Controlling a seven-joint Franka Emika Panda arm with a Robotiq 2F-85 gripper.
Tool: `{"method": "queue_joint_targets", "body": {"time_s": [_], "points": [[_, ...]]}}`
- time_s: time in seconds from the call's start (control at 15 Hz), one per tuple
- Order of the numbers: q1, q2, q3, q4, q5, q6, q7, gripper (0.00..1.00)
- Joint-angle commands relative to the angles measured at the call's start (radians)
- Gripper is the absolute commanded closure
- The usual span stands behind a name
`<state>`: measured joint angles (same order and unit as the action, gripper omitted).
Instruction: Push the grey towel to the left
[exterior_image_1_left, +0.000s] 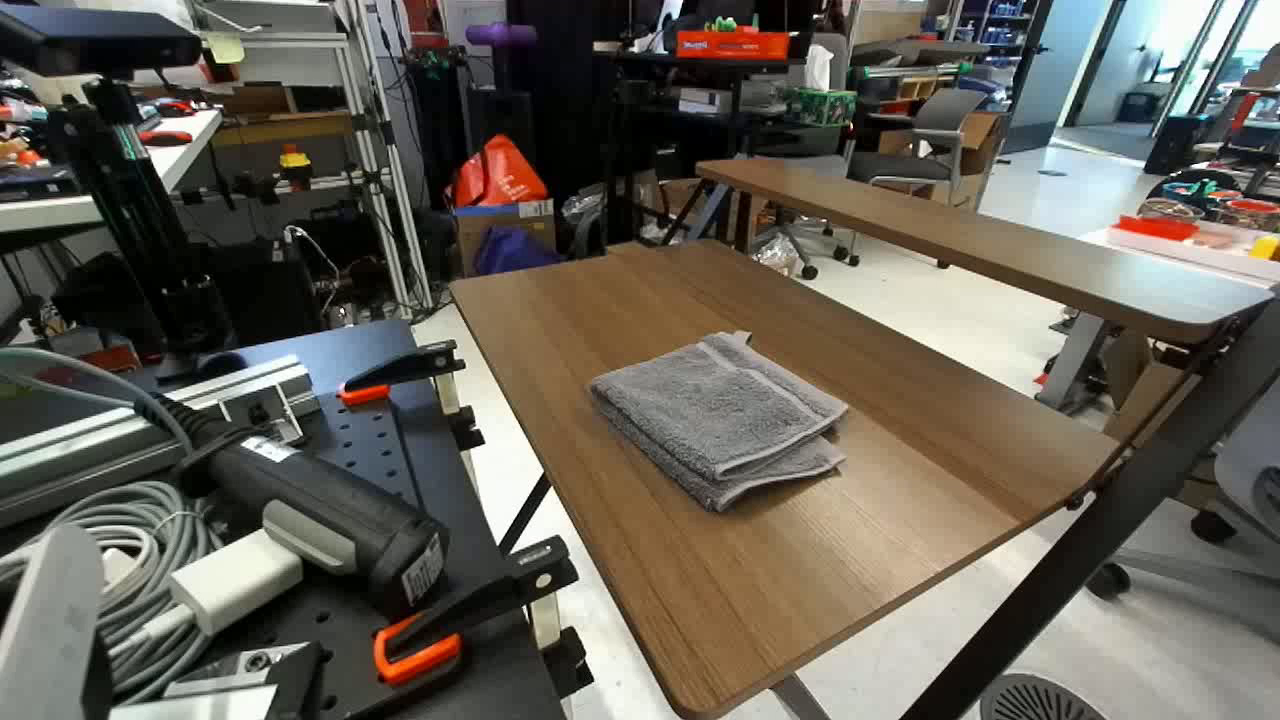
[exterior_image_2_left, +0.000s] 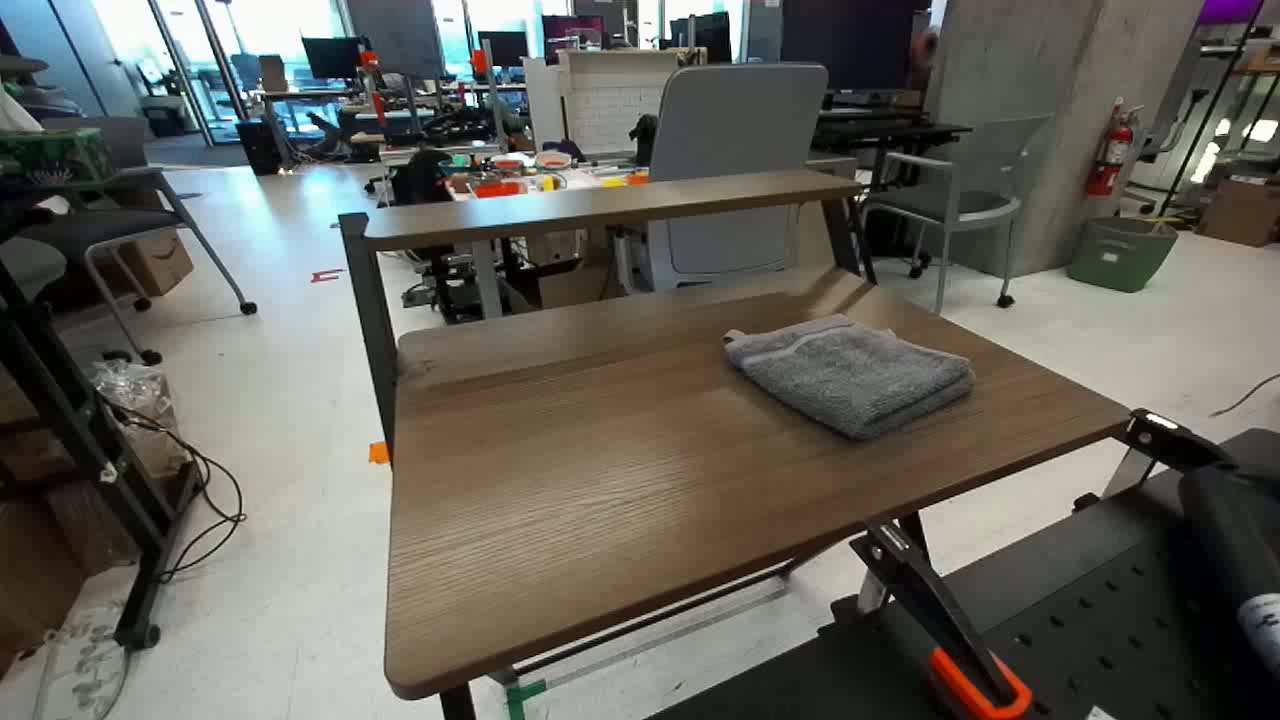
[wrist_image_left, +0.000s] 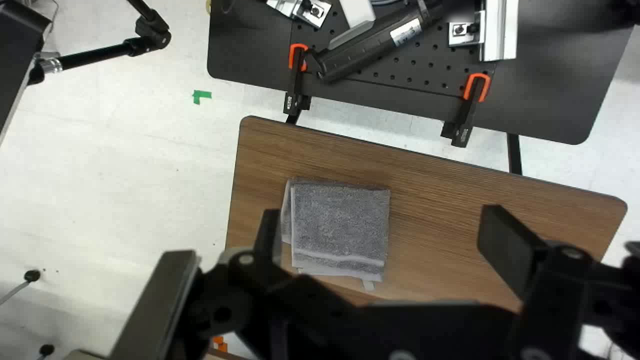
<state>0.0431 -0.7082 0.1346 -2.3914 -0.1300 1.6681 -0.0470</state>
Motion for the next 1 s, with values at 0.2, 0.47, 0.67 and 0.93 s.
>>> {"method": "queue_joint_targets", "body": {"time_s": [0.2, 0.47, 0.67, 0.93], "points": [[0.022, 0.003, -0.015, 0.005, -0.01, -0.004, 0.011, 0.0], [0.016, -0.007, -0.041, -0.023, -0.021, 0.043, -0.011, 0.0], [0.005, 0.006, -0.078, -0.056, -0.025, 0.13, -0.025, 0.0], [-0.006, 0.073, -0.139, -0.116, -0.018, 0.329, -0.064, 0.0]]}}
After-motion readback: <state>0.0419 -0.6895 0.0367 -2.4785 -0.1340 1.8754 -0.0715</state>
